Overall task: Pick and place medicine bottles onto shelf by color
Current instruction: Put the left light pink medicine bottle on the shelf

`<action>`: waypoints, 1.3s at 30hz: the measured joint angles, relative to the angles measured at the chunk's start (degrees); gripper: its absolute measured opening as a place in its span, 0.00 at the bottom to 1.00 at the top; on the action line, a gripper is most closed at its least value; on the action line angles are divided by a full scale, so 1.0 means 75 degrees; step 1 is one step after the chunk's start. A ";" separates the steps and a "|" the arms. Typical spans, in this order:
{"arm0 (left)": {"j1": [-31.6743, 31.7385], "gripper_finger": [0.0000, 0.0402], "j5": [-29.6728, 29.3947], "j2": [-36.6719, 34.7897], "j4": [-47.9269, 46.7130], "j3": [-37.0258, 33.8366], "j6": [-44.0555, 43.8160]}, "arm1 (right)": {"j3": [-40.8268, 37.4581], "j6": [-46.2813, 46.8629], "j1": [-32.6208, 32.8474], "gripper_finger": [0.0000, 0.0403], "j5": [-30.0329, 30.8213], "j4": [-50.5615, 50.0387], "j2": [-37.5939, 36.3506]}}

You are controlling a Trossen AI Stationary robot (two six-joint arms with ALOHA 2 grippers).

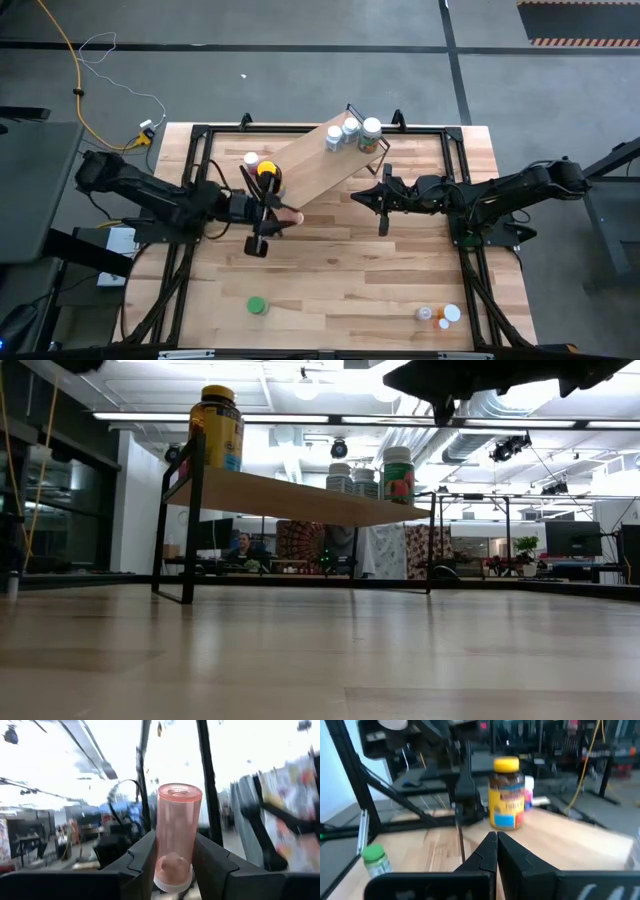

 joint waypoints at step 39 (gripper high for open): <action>0.0336 0.25 -0.1933 0.1204 0.1711 0.0930 -0.2861 | 0.4202 -0.9593 0.1833 0.78 0.4981 0.4460 0.5153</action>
